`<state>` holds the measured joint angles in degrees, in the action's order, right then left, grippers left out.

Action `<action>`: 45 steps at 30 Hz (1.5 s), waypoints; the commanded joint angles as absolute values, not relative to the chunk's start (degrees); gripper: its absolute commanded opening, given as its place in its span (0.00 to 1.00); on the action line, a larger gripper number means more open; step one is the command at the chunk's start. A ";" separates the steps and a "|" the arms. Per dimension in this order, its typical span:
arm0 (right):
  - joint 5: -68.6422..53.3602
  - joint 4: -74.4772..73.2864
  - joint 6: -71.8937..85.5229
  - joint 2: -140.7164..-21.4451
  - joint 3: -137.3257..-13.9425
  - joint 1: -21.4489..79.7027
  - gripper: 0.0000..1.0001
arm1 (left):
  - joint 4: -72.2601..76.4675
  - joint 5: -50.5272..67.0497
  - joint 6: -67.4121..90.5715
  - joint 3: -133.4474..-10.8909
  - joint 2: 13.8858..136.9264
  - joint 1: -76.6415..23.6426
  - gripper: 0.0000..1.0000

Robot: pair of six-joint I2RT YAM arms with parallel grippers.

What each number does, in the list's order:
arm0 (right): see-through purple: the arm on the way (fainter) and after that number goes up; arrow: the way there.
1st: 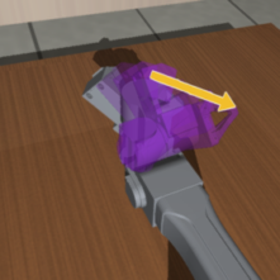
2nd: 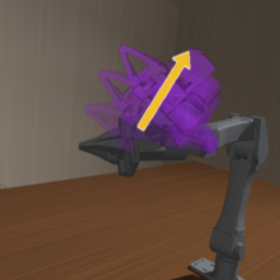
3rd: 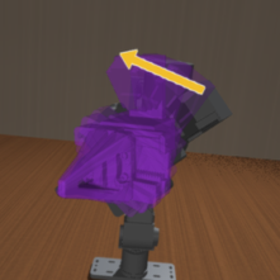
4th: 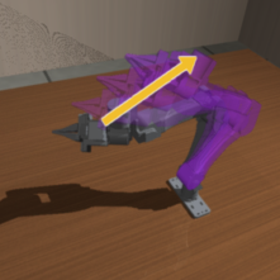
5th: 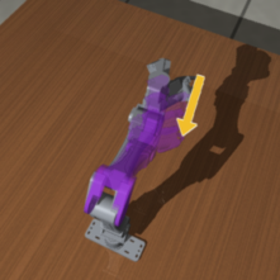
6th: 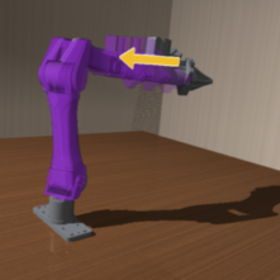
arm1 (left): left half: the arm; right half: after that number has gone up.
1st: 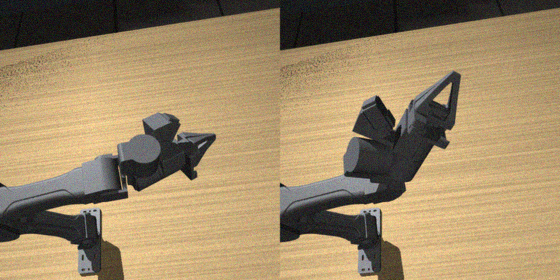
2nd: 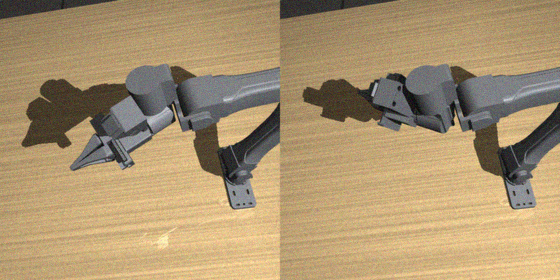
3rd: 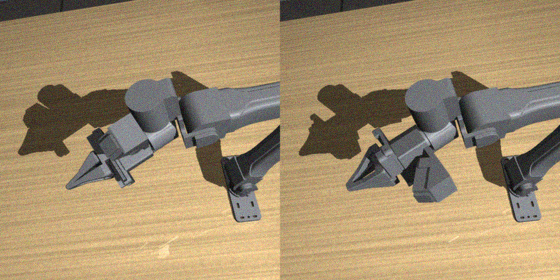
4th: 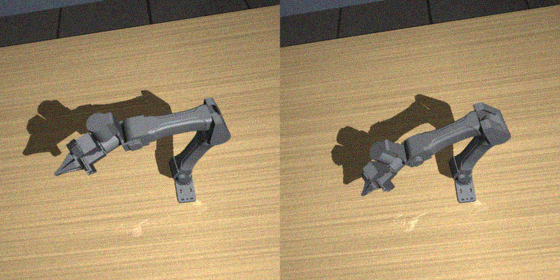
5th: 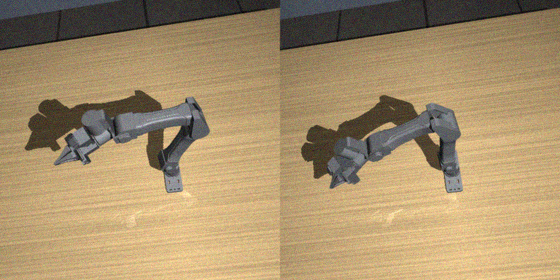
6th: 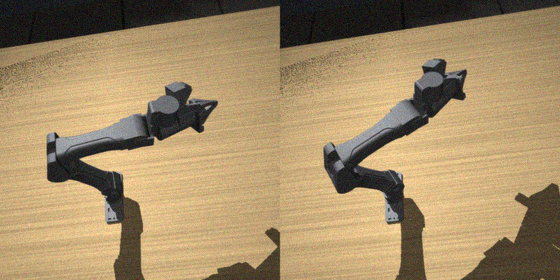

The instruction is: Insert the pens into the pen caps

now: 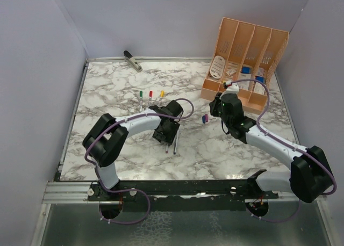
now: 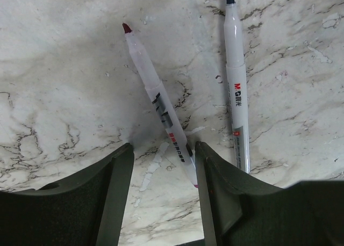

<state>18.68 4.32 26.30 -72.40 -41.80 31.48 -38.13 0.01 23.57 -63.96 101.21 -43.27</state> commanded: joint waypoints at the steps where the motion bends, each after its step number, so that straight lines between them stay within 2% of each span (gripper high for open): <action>1: 20.40 5.56 26.21 -73.01 -42.01 31.38 0.09 | -39.55 0.98 22.74 -66.29 103.56 -43.59 0.49; 8: 20.94 5.76 26.36 -73.04 -41.90 31.38 0.09 | -39.58 2.12 22.12 -67.06 106.18 -43.73 0.41; 15: 21.29 5.71 26.50 -73.78 -41.84 31.38 0.09 | -39.64 1.76 21.65 -66.26 107.24 -44.29 0.28; 28: 23.87 4.93 26.40 -72.68 -41.74 31.32 0.09 | -40.82 2.04 20.38 -64.27 110.39 -45.60 0.24; 33: 27.94 -3.21 28.43 -79.30 -46.28 29.80 0.12 | -40.70 2.64 19.89 -64.16 110.92 -45.69 0.24; 39: 22.74 -3.43 27.80 -85.80 -47.34 28.56 0.16 | -39.73 3.51 19.45 -63.37 110.70 -45.71 0.23; 45: 20.21 -4.02 26.78 -89.26 -48.53 28.49 0.17 | -38.79 3.86 19.41 -62.24 110.30 -45.70 0.12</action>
